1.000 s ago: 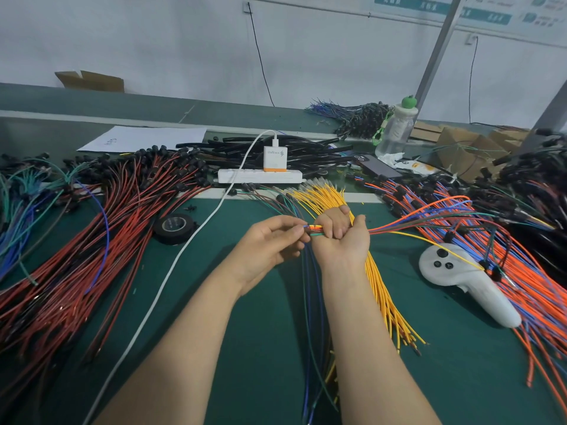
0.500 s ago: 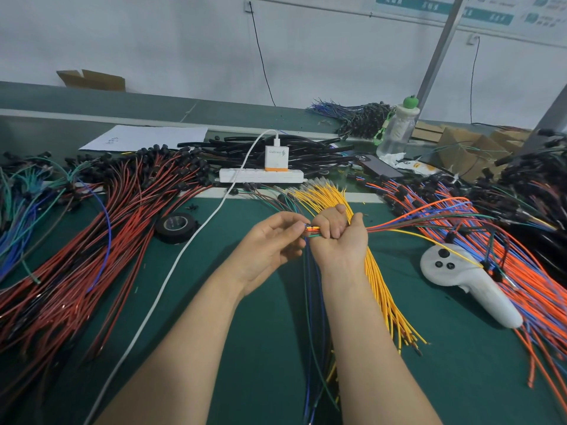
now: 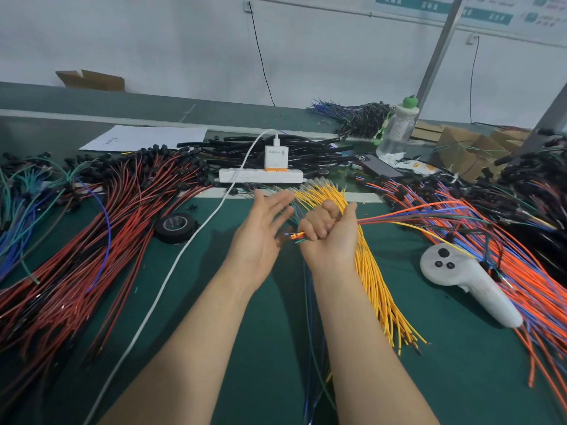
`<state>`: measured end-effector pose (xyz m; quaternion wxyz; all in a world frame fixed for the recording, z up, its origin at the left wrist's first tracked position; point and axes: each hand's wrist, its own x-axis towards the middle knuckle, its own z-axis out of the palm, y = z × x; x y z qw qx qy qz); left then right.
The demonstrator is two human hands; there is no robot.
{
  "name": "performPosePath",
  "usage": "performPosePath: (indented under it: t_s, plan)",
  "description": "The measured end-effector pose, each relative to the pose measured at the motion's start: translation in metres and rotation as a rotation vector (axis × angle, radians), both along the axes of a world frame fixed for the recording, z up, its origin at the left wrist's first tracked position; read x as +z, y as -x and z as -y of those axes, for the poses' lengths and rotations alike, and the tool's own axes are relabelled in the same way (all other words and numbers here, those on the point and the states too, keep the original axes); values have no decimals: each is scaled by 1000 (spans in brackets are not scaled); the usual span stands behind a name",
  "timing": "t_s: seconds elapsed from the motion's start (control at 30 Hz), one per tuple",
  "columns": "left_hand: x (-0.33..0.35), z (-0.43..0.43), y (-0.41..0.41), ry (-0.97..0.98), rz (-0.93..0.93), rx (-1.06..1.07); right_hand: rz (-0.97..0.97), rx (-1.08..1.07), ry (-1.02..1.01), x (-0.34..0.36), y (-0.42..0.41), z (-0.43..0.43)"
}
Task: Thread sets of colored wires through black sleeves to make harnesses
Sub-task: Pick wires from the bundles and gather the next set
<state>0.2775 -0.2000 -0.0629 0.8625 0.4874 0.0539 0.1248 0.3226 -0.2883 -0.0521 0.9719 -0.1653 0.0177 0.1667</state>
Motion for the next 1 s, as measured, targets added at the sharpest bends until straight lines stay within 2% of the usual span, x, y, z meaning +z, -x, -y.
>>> performPosePath:
  t_s: [0.13, 0.3, 0.63, 0.87, 1.0]
  plan:
    - [1, 6, -1, 18, -33, 58, 46, -2, 152, -3, 8, -14]
    - [-3, 7, -4, 48, -32, 83, 71, 2, 155, -6, 12, -19]
    - [-8, 13, -2, -19, -61, 134, 118, -19, 187, -10, 19, -29]
    - [-5, 8, 0, 105, -52, 87, 149, -20, 232, -9, 18, -28]
    - [1, -4, -9, 155, -56, 167, 73, -137, 311, -3, -3, -17]
